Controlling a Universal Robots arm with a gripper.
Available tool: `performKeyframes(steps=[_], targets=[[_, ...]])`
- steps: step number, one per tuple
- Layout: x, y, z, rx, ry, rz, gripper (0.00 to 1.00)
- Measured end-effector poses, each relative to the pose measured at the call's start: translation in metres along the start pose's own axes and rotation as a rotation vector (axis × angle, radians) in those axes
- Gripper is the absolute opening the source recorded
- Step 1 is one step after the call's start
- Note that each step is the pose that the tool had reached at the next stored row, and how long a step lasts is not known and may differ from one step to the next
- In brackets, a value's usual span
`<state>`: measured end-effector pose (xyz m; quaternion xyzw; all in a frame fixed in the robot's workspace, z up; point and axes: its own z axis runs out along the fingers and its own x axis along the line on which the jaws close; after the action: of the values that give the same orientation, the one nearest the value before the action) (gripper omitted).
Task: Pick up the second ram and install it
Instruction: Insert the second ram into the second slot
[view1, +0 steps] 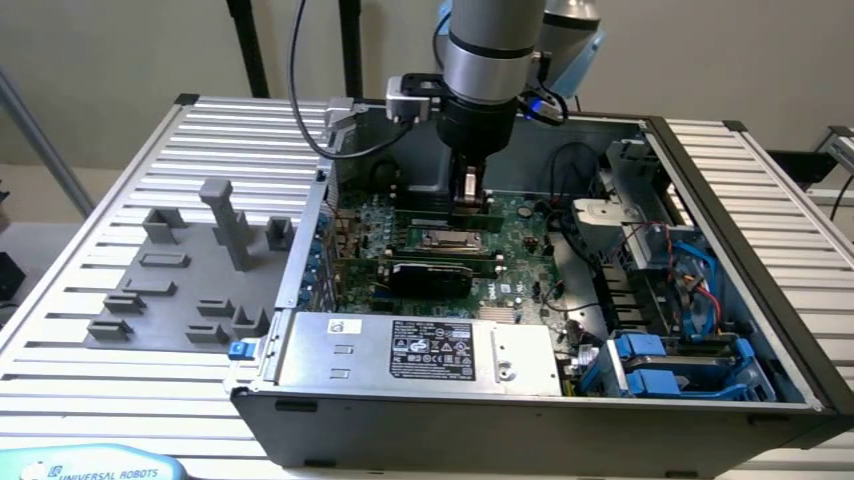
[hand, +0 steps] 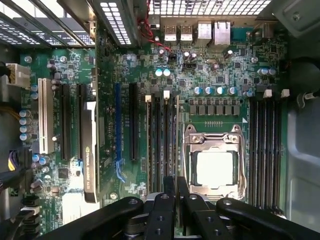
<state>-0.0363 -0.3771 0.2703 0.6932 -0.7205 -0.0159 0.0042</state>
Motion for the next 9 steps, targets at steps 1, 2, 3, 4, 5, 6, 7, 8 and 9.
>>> performKeyframes(steps=[1,2,3,4,5,6,7,8,9], targets=[[0.001,0.0001,0.0018,0.0005,-0.0001,0.002,0.13],[0.001,0.0001,0.0036,0.0012,-0.0001,0.005,0.13],[0.002,0.0001,0.0055,0.0021,-0.0003,0.006,0.13],[0.002,0.0001,0.0073,0.003,-0.0003,0.008,0.13],[0.003,0.0001,0.0091,0.004,-0.0004,0.009,0.13],[0.003,0.0001,0.0109,0.005,-0.0004,0.01,0.13],[0.004,0.0001,0.0127,0.0061,-0.0005,0.011,0.13],[0.004,0.0,0.0145,0.0071,-0.0005,0.011,0.13],[0.004,0.0,0.0164,0.0082,-0.0007,0.011,0.13]])
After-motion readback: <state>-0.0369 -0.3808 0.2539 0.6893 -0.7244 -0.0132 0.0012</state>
